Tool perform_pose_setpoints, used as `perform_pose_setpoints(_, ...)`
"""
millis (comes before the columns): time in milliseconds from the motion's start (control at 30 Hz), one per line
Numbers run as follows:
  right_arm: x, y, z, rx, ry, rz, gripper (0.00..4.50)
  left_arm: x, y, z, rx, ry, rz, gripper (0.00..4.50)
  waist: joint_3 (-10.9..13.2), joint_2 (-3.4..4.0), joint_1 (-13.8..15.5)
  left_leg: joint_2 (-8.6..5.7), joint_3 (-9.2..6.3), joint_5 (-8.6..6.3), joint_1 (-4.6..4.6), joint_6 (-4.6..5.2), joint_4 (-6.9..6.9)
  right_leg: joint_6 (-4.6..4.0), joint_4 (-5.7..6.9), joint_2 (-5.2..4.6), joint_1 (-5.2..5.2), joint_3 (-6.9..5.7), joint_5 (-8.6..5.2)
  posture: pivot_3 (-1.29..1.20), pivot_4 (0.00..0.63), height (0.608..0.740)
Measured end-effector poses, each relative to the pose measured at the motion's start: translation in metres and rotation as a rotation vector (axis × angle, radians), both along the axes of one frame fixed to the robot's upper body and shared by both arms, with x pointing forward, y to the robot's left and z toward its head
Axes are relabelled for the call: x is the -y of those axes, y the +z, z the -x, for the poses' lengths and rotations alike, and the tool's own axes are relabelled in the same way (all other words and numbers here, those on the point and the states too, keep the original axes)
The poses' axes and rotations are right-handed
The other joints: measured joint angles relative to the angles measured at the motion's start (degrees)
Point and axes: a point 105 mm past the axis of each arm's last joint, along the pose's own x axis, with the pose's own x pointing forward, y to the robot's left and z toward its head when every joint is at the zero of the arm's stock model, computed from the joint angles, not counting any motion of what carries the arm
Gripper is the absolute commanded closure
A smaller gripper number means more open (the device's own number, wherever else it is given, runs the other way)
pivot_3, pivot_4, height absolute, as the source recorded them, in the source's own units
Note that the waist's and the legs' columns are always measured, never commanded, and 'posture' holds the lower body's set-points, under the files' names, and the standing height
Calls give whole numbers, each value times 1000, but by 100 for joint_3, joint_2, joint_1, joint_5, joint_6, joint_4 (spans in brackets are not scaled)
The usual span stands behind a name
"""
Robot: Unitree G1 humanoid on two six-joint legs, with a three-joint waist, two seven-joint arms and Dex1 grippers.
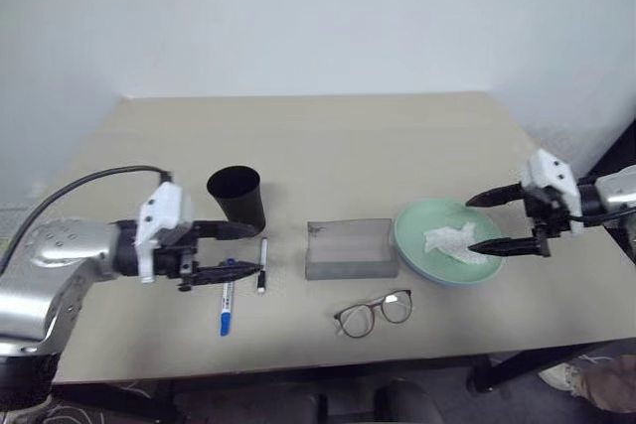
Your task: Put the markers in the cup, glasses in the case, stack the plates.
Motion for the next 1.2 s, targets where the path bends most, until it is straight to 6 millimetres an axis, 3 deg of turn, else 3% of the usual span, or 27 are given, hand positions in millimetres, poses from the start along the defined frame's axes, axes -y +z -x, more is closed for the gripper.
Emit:
perform_pose_setpoints(200, 0, -2, 1, -3, 0, 3, 39, 43, -17, -11, -54, -104, -52, 1605, 1, 0, -3, 1, 13, 1, -4, 2, 27, 11, 3, 27, 1, 31, 8, 0, 0, 738)
perform_pose_setpoints(367, 0, -4, -2, 24, -36, 6, 39, 69, -39, -28, -36, -54, -146, 1605, 0, -2, -21, 8, 18, 0, -6, 5, 39, 15, 4, 69, 2, 96, 11, 0, 0, 738)
perform_pose_setpoints(533, -3, -11, 0, 25, -47, 5, 39, 99, -61, -20, -83, -105, -166, 1605, 0, -2, -3, 7, 18, -1, -13, 7, 44, 16, 5, 72, 0, 102, 11, 0, 0, 738)
perform_pose_setpoints(733, -7, -11, 1, 37, -47, 9, 39, 130, -61, -17, -110, -138, -153, 1605, 0, -2, -4, 6, 16, -1, -10, 7, 58, 17, 6, 77, 8, 107, 12, 0, 0, 738)
perform_pose_setpoints(1200, -7, -17, 9, 4, -54, 14, 39, 140, -85, 8, -214, -175, -275, 1605, 0, -2, -24, 4, 15, 0, -9, 8, 60, 18, 8, 83, 10, 119, 12, 0, 0, 738)
